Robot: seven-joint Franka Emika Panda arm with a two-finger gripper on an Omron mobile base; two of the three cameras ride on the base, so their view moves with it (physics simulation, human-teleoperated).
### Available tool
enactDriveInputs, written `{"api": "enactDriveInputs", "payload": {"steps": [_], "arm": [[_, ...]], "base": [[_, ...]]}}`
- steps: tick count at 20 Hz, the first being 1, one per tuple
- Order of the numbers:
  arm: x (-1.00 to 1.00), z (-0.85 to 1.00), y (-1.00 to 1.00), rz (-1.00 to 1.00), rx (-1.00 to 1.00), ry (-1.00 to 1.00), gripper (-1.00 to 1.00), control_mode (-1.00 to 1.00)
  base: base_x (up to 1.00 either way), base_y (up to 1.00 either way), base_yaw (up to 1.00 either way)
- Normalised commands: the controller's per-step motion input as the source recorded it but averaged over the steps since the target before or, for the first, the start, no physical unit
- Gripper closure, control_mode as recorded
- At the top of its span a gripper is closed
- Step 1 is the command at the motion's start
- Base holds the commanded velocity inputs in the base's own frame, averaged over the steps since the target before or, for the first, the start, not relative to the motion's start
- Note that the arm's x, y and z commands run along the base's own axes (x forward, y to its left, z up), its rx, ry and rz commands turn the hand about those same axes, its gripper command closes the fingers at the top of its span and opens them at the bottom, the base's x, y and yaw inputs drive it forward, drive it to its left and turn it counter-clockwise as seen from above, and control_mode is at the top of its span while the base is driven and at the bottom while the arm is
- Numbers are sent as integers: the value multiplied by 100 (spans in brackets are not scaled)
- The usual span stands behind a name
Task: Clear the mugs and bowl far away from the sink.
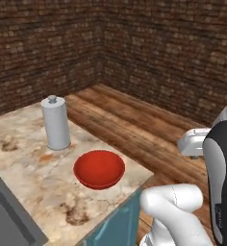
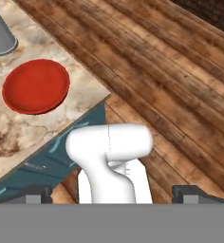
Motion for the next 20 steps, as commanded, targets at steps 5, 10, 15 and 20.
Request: {"api": "enactDriveInputs", "payload": {"steps": [5, 10, 15, 20], "arm": [[0, 0, 0, 0, 0, 0, -100, 100], [0, 0, 0, 0, 0, 0, -100, 100], [0, 0, 0, 0, 0, 0, -100, 100], [28, -18, 0, 22, 0, 0, -100, -100]], "base": [[100, 0, 67], [100, 1, 73], [89, 0, 73], [48, 0, 39]]}}
